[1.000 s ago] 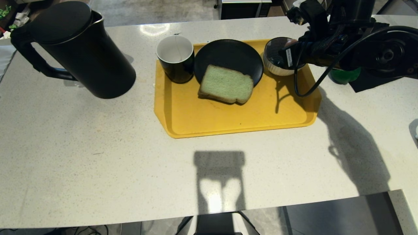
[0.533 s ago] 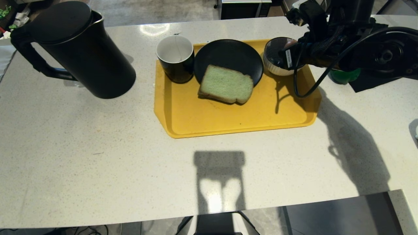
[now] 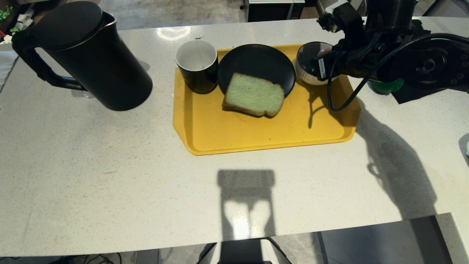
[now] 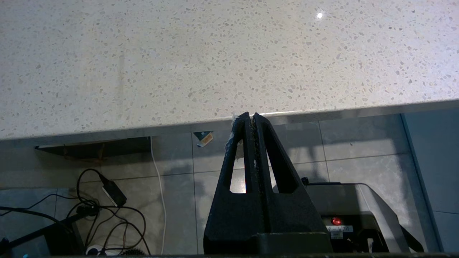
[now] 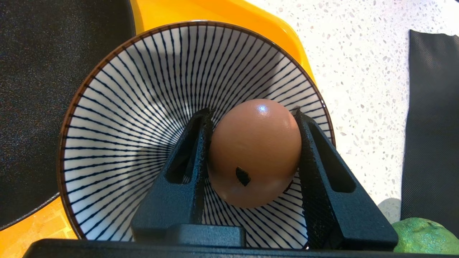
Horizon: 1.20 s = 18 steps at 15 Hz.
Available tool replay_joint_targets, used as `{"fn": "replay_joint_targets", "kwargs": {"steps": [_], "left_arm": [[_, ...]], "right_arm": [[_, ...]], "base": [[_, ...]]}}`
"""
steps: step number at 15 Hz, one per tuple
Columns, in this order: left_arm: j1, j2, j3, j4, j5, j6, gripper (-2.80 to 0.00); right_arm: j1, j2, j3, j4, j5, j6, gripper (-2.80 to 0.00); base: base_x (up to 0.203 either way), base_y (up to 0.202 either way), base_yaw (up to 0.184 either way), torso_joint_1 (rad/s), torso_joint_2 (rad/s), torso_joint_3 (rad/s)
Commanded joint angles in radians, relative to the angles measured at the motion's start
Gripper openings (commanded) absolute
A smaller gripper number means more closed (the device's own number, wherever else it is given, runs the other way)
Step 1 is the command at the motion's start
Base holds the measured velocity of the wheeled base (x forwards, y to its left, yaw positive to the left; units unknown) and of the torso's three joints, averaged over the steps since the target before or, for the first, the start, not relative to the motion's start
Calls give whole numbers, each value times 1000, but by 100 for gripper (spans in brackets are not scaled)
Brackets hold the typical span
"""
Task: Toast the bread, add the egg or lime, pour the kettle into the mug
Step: Put the egg in the bowl
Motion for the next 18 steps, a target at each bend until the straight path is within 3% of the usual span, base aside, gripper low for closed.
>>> {"fn": "replay_joint_targets", "kwargs": {"steps": [1,8,9,18], "left_arm": [[0,-1,15,-1,0,-1,-280],[0,-1,15,-1,0,-1,-280],[0,-1,15,-1,0,-1,-280],[0,-1,15,-1,0,-1,-280]], "right_arm": [[0,5,0,0,-1,-4,-280],[0,5,3,0,4,-5,-280],[0,5,3,0,4,-4,0],[2,-5,-4,-1,5,-4,0]], "base": [[0,0,0,0,0,0],[0,0,0,0,0,0],[0,0,0,0,0,0],[0,0,0,0,0,0]]}}
